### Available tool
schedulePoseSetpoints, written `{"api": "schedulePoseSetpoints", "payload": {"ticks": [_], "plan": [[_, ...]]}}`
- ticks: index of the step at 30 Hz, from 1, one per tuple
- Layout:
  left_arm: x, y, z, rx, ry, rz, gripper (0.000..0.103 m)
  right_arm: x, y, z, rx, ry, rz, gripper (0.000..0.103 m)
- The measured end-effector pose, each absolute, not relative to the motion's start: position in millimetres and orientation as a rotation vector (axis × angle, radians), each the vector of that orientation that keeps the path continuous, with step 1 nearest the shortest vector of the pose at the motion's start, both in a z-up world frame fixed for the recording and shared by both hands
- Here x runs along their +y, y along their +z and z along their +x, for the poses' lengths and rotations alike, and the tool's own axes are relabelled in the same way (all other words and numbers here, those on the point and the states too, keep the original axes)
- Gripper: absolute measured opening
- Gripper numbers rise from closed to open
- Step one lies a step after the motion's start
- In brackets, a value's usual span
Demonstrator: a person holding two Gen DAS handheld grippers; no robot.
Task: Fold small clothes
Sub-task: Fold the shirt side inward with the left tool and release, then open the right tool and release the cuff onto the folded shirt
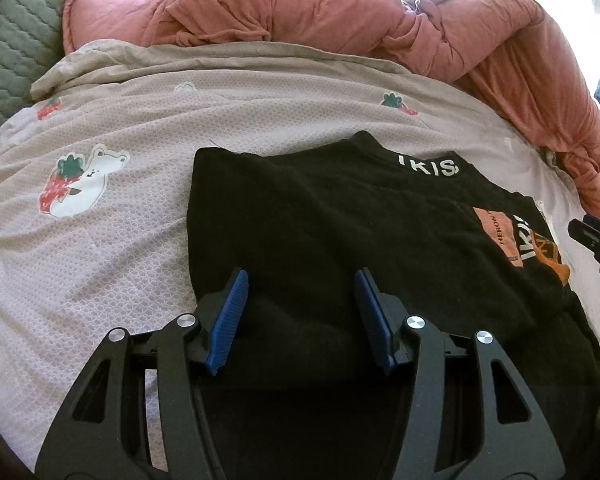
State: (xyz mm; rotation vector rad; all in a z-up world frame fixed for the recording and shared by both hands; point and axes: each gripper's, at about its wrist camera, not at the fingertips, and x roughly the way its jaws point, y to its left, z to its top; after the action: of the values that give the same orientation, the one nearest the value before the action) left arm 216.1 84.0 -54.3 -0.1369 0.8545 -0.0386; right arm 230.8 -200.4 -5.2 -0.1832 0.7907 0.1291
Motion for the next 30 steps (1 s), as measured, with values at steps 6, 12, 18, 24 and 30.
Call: {"api": "schedulePoseSetpoints", "payload": {"ticks": [6, 12, 18, 24, 30], "plan": [[84.3, -54.0, 215.4, 0.854, -0.038, -0.132, 0.047, -151.7, -10.5, 216.7, 0.826, 0.342, -0.194, 0.051], [84.3, -54.2, 214.7, 0.856, -0.039, -0.134, 0.047, -123.6, -29.0, 213.5, 0.900, 0.455, -0.196, 0.051], [82.9, -54.4, 214.2, 0.860, -0.043, -0.133, 0.047, -151.1, -47.8, 223.1, 0.991, 0.429, -0.088, 0.041], [83.2, -53.5, 212.4, 0.855, -0.039, -0.134, 0.047, -148.0, -48.2, 218.0, 0.975, 0.407, -0.111, 0.041], [79.3, -48.3, 206.2, 0.837, -0.011, -0.086, 0.051, -155.4, -36.7, 209.3, 0.943, 0.409, -0.095, 0.043]]}}
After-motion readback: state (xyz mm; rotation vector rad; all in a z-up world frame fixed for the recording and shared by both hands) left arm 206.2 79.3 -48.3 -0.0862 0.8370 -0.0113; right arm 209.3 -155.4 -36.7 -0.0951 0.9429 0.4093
